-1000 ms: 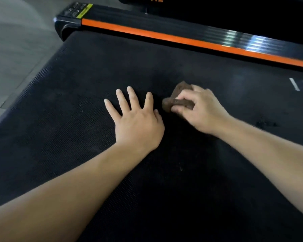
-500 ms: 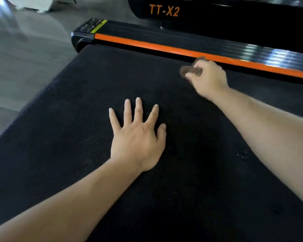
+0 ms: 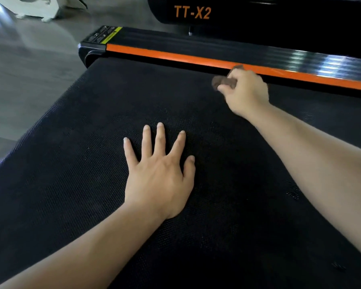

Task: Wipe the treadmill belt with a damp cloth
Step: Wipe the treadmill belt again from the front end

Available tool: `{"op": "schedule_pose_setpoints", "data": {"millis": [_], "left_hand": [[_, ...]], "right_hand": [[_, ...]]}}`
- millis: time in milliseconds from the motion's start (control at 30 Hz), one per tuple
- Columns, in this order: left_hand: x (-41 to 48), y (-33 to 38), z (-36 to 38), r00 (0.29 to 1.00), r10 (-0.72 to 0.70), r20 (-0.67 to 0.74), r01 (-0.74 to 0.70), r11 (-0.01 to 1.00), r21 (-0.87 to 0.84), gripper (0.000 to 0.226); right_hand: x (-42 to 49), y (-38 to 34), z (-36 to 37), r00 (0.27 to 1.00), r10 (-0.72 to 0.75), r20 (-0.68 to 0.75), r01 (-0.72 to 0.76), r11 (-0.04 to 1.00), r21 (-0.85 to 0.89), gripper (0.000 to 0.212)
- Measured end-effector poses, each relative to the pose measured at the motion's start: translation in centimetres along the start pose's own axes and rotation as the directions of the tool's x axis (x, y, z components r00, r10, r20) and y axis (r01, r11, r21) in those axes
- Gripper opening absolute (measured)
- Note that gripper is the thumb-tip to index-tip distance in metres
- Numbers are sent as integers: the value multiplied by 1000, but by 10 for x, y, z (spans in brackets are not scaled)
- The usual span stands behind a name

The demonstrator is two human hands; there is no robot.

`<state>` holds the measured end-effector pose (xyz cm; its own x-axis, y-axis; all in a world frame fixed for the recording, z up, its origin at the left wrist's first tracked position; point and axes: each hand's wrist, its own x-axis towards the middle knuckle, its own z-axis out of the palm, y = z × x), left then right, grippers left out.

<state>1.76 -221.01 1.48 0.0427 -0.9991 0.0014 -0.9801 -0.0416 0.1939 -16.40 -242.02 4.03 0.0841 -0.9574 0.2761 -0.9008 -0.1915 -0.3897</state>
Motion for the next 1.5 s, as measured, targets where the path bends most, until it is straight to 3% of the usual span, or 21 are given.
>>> {"op": "schedule_pose_setpoints", "data": {"millis": [67, 133, 200, 300, 467, 567, 667, 900, 1067, 1233, 1300, 1333, 1433, 1500], "left_hand": [[1, 0, 0, 1000, -1, 1, 1, 1000, -4, 66], [1, -1, 1, 1000, -2, 1, 2, 1000, -13, 66], [1, -1, 2, 1000, 2, 2, -2, 1000, -16, 66], [1, -1, 1, 1000, -3, 1, 3, 1000, -4, 65], [1, -1, 0, 1000, 2, 7, -2, 1000, 2, 69], [1, -1, 1, 1000, 2, 10, -2, 1000, -1, 67], [2, -1, 1, 1000, 3, 3, -3, 1000, -5, 65], [2, -2, 0, 1000, 4, 9, -4, 1000, -5, 66], [2, 0, -1, 1000, -5, 18, 6, 1000, -6, 65], [2, -1, 0, 1000, -1, 17, 0, 1000, 11, 65], [3, -1, 0, 1000, -1, 10, 1, 1000, 8, 65], [3, -1, 0, 1000, -7, 10, 7, 1000, 3, 65], [3, 1, 0, 1000, -8, 18, 8, 1000, -1, 65], [3, 0, 0, 1000, -9, 21, 9, 1000, 1, 65]], "right_hand": [[-20, 6, -5, 992, -96, 81, 93, 995, 45, 19], [-22, 17, -14, 991, -106, 75, 107, 994, -6, 20], [-4, 29, -21, 1000, 21, -7, -22, 997, -70, 20], [3, 34, -24, 980, 187, -73, -190, 982, -25, 20], [-44, 25, -27, 996, -23, 91, 20, 999, 33, 21], [-16, 31, -35, 994, 107, 4, -106, 993, -56, 23], [-1, 34, -32, 976, 213, -43, -214, 976, -29, 18], [-58, 35, -43, 987, -83, 136, 93, 993, -76, 20], [-36, 36, -45, 993, 115, -32, -117, 990, -81, 21], [-116, 9, -47, 983, -93, 158, 88, 995, 40, 21], [-122, 18, -53, 972, -153, 179, 157, 988, -9, 21], [-110, 24, -53, 980, -139, 143, 147, 988, -48, 21], [-73, 32, -55, 998, 66, 22, -64, 995, -75, 21], [-86, 20, -49, 997, 75, 16, -74, 995, -72, 21]]}}
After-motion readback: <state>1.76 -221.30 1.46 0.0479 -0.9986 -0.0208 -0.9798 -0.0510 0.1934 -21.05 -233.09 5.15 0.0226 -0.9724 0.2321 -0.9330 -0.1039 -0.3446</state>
